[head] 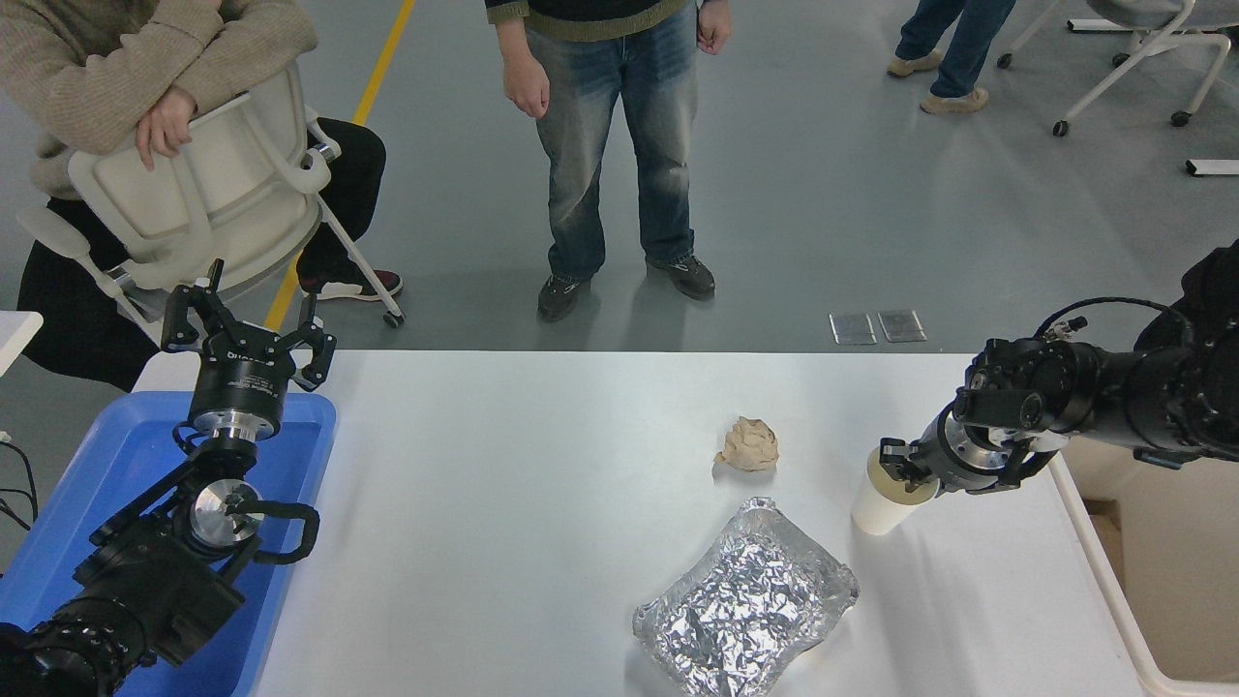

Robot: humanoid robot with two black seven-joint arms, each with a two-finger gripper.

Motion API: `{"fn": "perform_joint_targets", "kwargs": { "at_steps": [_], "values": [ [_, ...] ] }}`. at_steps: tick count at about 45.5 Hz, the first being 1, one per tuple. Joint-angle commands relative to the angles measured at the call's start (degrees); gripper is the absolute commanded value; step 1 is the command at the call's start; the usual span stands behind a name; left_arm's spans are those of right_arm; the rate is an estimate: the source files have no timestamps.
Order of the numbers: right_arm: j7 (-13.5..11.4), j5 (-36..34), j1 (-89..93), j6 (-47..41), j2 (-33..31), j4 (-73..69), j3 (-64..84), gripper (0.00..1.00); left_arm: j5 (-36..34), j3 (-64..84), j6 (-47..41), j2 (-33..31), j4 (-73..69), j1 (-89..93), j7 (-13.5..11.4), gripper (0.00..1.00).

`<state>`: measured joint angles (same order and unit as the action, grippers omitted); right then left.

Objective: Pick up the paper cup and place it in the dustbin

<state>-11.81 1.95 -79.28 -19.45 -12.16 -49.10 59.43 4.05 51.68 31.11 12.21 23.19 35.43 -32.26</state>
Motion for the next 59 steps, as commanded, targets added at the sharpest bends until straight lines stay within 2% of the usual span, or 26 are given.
{"fn": "perform_joint_targets", "kwargs": {
  "at_steps": [1,12,17,31,40,59],
  "values": [
    [0.03,-3.97,-0.17,-0.15,-0.85,-0.11,-0.02,0.00,-0.01,0.00,0.00,0.00,0.02,-0.01,0.00,0.99],
    [0.03,-4.32,-2.19,-1.02,-2.34,-2.39,0.25,0.00,-0.01,0.00,0.00,0.00,-0.07,-0.01,0.00,0.99],
    [0.21,-4.32,-8.51,-3.56,-7.34,-8.72,0.86,0.00,-0.10,0.00,0.00,0.00,0.02,-0.01,0.00,0.99],
    [0.38,-4.32,-28.55,-25.55,-16.32,-14.96,2.97,0.00,-0.10,0.00,0.00,0.00,0.02,-0.01,0.00,0.99],
    [0.38,-4.32,-42.96,-25.55,-19.13,-21.82,7.89,0.00,-0.10,0.00,0.00,0.00,0.02,-0.01,0.00,0.99],
    [0.47,-4.41,-63.19,-25.55,-19.40,-27.18,12.99,0.00,-0.10,0.00,0.00,0.00,0.02,-0.01,0.00,0.99]
  ]
}}
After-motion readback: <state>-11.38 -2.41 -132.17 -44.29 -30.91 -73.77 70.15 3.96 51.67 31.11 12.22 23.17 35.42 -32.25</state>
